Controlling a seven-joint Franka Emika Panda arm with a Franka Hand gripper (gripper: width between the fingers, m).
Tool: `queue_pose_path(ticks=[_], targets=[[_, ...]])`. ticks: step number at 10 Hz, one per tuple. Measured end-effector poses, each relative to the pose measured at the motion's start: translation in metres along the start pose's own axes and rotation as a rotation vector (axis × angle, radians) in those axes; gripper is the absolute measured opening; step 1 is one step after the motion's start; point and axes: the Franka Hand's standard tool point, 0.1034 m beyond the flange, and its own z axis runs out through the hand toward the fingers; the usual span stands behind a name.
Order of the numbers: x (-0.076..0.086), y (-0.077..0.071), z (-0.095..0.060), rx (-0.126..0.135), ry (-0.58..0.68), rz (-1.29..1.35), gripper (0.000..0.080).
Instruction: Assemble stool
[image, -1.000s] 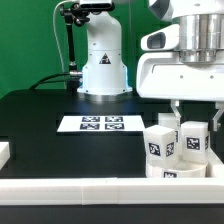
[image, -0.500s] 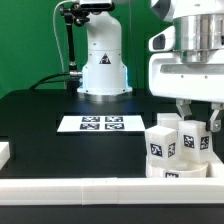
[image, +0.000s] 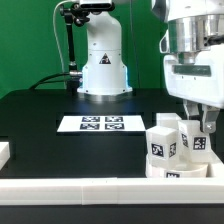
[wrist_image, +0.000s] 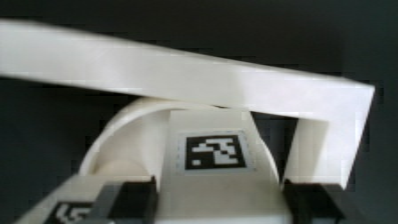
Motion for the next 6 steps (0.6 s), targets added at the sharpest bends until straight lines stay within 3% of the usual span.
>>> queue_pose_path(ticks=[5,6], targets=[[0.0006,-0.0005,-0.0002,0.002,-0.025,0.245,0.0338],[-0.0007,-0.0004,-0.0001,0.002,-0.027,0.259,0.0403]])
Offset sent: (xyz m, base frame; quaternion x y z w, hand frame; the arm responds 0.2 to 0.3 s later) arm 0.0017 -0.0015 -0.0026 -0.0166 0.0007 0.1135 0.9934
